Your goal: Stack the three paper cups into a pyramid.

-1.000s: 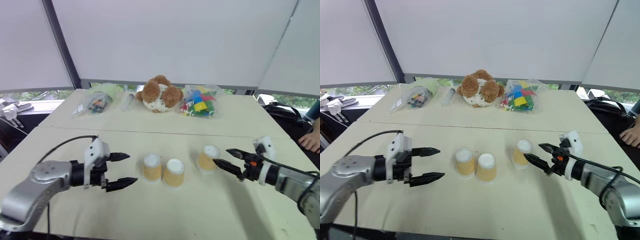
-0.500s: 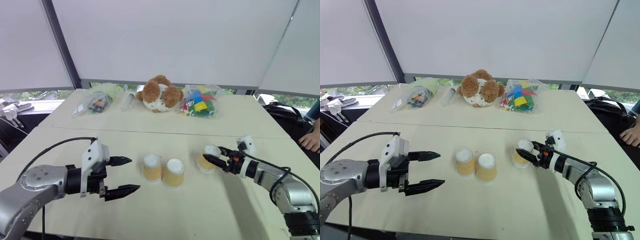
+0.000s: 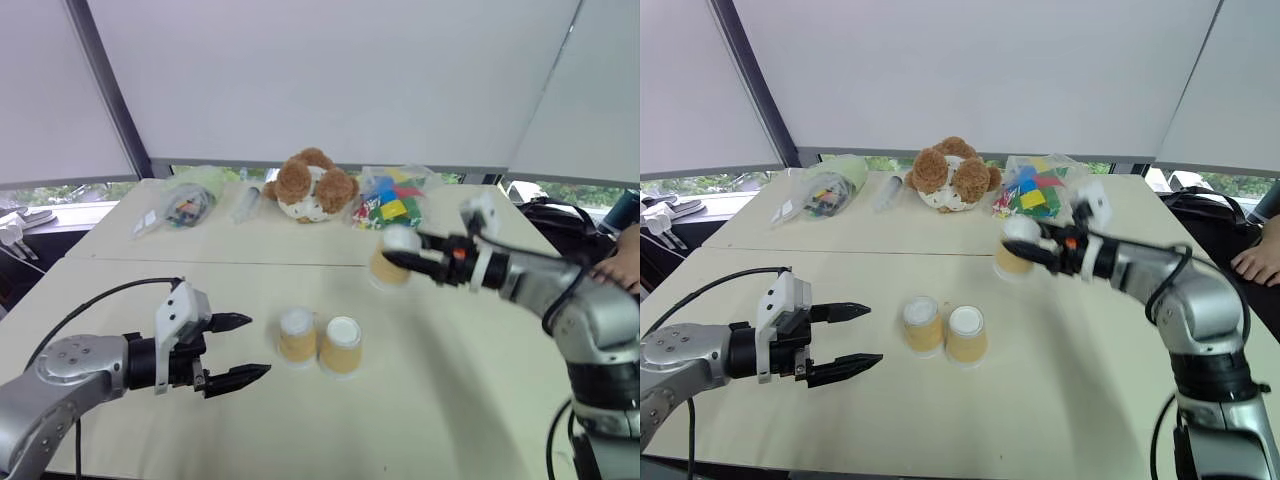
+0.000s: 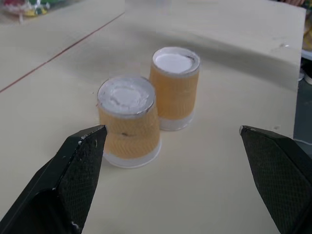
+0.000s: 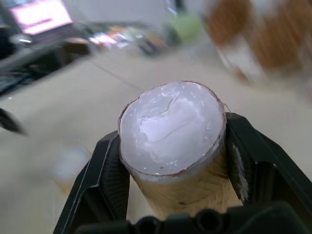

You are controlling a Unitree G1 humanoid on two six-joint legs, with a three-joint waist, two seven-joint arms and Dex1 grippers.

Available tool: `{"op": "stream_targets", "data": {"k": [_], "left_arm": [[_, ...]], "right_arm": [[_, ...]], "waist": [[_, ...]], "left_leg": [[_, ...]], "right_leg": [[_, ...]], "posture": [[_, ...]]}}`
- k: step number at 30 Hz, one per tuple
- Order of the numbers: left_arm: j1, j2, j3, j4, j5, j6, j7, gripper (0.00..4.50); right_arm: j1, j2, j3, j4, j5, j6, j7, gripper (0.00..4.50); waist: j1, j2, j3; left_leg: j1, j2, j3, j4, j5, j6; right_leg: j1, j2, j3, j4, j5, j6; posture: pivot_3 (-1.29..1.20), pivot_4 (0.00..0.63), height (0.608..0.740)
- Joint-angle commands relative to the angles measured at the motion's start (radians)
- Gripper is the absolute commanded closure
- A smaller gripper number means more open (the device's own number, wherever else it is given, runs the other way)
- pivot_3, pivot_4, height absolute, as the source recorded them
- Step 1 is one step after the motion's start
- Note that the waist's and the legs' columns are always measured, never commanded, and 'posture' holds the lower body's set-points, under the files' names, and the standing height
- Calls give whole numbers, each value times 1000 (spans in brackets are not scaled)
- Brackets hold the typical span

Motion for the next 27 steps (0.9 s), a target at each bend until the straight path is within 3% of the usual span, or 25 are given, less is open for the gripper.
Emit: {"op": "stream_targets", "data": {"k": [1, 9, 27], "left_arm": [[20, 9, 54, -18, 3, -16, 8, 0], [75, -11, 70, -62, -2, -16, 54, 0], [67, -46, 23, -84, -2, -16, 121, 0]], "right_arm": [[-43, 48, 35, -90, 111, 156, -61, 2182], [-30, 123, 124, -160, 143, 251, -127, 2182], [-40, 145, 233, -62, 17, 143, -63, 2182]], "waist": [[0, -1, 0], [-1, -1, 0], [-3, -1, 0]], "left_leg": [[0, 0, 0, -1, 0, 0], [-7, -1, 1, 0, 1, -2], [-7, -1, 1, 0, 1, -2]], "right_leg": [[0, 0, 0, 0, 0, 0], [-6, -3, 0, 0, 0, 0], [-7, -2, 0, 0, 0, 0]], "posture": [[0, 150, 740], [0, 150, 740], [0, 150, 740]]}}
